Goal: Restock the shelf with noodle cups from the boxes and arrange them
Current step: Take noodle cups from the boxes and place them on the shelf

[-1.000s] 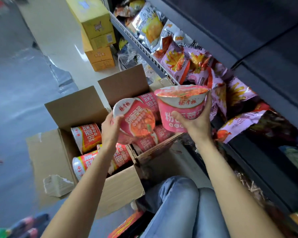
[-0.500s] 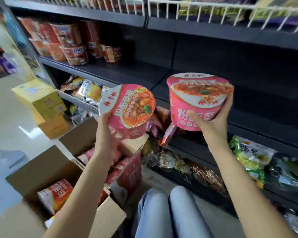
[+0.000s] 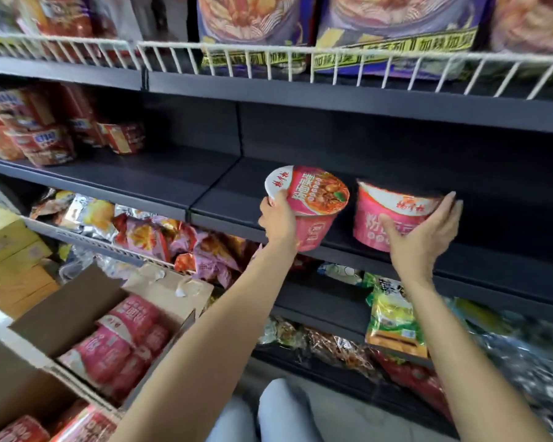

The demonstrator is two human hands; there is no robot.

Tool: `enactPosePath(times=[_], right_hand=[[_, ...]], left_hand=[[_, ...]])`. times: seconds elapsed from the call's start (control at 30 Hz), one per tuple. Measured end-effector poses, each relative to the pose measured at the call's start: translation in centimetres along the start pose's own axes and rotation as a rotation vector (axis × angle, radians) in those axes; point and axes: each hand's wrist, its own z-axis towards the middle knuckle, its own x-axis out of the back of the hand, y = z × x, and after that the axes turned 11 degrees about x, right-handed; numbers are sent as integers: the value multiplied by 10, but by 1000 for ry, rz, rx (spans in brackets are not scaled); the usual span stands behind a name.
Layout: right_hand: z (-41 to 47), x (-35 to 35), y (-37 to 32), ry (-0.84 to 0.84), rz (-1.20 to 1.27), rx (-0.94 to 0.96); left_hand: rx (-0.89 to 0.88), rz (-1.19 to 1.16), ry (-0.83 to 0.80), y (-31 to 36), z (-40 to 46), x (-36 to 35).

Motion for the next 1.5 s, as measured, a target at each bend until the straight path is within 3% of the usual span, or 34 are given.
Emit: enactPosePath(times=[0.1,0.17,0.27,0.4,0.5,0.63,0.83,0.93,1.03,1.13,1.3,1.5], right_hand=[[-6,8,14,59,-225,256],[-7,7,27,-67,-460,395],[1,12,40,-186,-663,436],[21,18,42,-223,-727,406],[22,11,35,-309,-685,580],[3,-18,11,-361,-516,747],[-60,-96,-59,-487,-197,841],[-107,-146,-98,-669,-79,865],[-155,-207,-130,-974,-12,807],[-200,-278,-155,-1202,56,778],[-264,-391,-170,-1475,111,923],[-312,-490,-174,-1516,-29,1336]], left_hand=[[24,83,57,-9,8,-28],[32,112,-85,-15,6,-39],[59,153,-407,-26,8,-52],[-36,520,-463,-31,17,-72],[-232,770,-526,-30,17,-79],[-608,798,-365,-23,7,-39],[-845,981,121,-33,4,134],[-707,1130,257,-46,15,235],[-315,1257,340,-67,42,332],[-20,1179,417,-92,72,414],[39,1211,656,-131,114,499],[152,1442,627,-157,177,543]])
